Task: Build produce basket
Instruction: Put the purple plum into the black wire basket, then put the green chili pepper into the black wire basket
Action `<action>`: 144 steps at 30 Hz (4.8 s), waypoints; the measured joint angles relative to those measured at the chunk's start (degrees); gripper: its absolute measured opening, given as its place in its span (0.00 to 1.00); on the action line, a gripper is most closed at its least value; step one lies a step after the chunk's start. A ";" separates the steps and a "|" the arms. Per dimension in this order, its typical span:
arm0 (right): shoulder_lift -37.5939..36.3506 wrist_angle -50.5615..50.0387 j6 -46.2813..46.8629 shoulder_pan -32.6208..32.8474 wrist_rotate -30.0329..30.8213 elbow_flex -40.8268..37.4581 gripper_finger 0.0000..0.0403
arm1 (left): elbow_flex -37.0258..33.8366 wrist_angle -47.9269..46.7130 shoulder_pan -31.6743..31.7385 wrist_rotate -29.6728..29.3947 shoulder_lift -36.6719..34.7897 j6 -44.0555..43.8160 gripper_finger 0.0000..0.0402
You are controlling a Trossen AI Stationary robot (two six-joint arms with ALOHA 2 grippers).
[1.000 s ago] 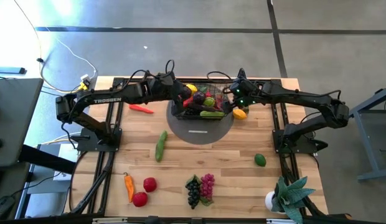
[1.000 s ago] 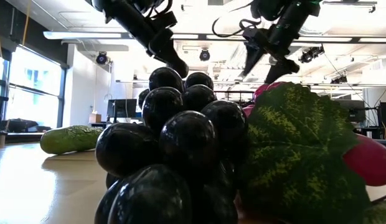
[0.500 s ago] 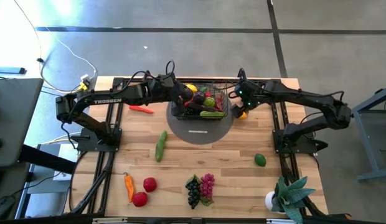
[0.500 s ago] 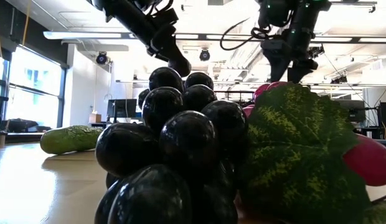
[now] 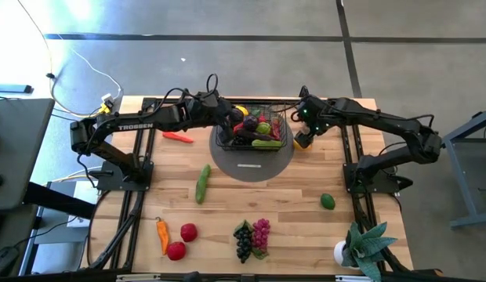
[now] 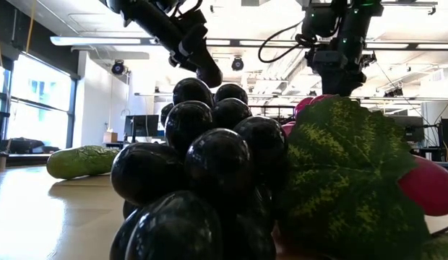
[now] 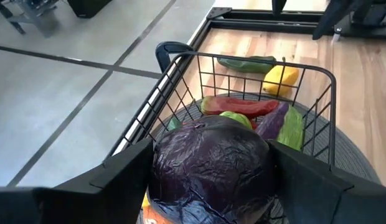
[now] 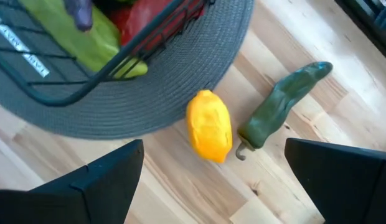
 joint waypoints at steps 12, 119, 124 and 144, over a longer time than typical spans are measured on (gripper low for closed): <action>6.86 -0.06 -8.14 0.00 -1.03 -0.04 0.93 | 0.00 0.35 0.16 1.50 0.00 -7.18 0.72; 4.91 15.47 22.36 4.24 2.55 0.00 0.93 | 0.00 -15.08 -1.31 2.71 2.12 -22.82 0.99; 4.91 14.74 17.10 2.25 2.57 0.00 0.93 | 0.00 -15.05 -1.30 6.62 2.12 -22.87 0.99; 9.80 2.66 -4.28 -5.24 -2.33 0.00 0.93 | 0.00 -15.49 -1.62 12.17 2.12 -22.43 0.99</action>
